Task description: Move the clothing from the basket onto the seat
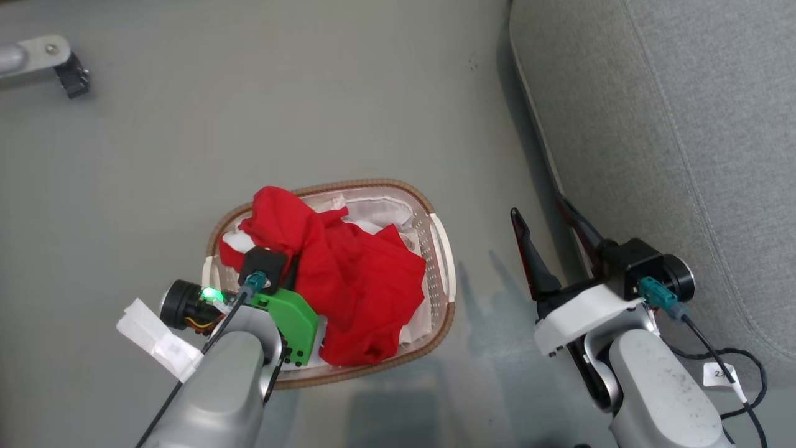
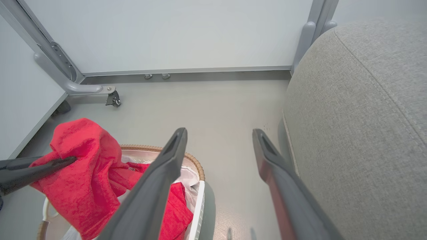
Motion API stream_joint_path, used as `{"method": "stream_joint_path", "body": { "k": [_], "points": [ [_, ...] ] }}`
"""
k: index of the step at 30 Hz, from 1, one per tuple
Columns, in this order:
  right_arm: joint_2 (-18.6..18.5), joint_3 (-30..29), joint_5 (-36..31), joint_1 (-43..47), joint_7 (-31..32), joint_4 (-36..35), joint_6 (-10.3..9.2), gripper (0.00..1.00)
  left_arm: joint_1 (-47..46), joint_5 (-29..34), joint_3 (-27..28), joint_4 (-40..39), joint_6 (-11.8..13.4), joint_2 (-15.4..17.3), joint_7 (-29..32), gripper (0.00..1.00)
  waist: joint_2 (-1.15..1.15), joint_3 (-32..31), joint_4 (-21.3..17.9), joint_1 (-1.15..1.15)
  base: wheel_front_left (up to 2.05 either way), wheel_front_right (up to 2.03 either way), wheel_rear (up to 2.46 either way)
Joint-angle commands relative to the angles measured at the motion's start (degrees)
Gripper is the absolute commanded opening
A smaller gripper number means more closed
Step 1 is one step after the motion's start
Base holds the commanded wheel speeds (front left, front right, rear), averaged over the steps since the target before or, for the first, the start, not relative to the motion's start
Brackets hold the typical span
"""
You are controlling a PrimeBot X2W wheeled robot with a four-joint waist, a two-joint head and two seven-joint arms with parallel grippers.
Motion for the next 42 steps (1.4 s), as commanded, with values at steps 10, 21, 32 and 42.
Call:
{"method": "stream_joint_path", "body": {
  "k": [10, 21, 32, 42],
  "points": [
    [-1.3, 0.0, -1.0, 5.8, -0.1, 1.4, -0.04, 1.00, 7.9, -2.9, -0.2, -18.0, -0.3, 0.0, -0.1, 0.00, 0.00, -14.2, 7.6, 0.00, 0.00, 0.00, 0.00],
    [-1.4, 0.6, -0.6, 11.1, -0.1, 1.9, -0.04, 1.00, 10.5, -5.2, -1.3, -32.9, 0.6, 0.0, -0.1, 0.00, 0.00, -21.4, 8.9, 0.00, 0.00, 0.00, 0.00],
    [-2.0, 2.9, -1.7, 12.7, -0.1, 1.8, -0.04, 1.00, 12.2, -6.2, -1.8, -39.8, 1.4, 0.0, -0.1, 0.00, 0.00, -23.4, 8.8, 0.00, 0.00, 0.00, 0.00],
    [-4.7, 11.9, 1.3, 3.6, -0.1, -1.1, -0.05, 1.00, 12.6, -7.1, -3.6, -40.5, 1.5, 0.0, -0.1, 0.00, 0.00, -22.1, 9.2, 0.00, 0.00, 0.00, 0.00]
  ]
}}
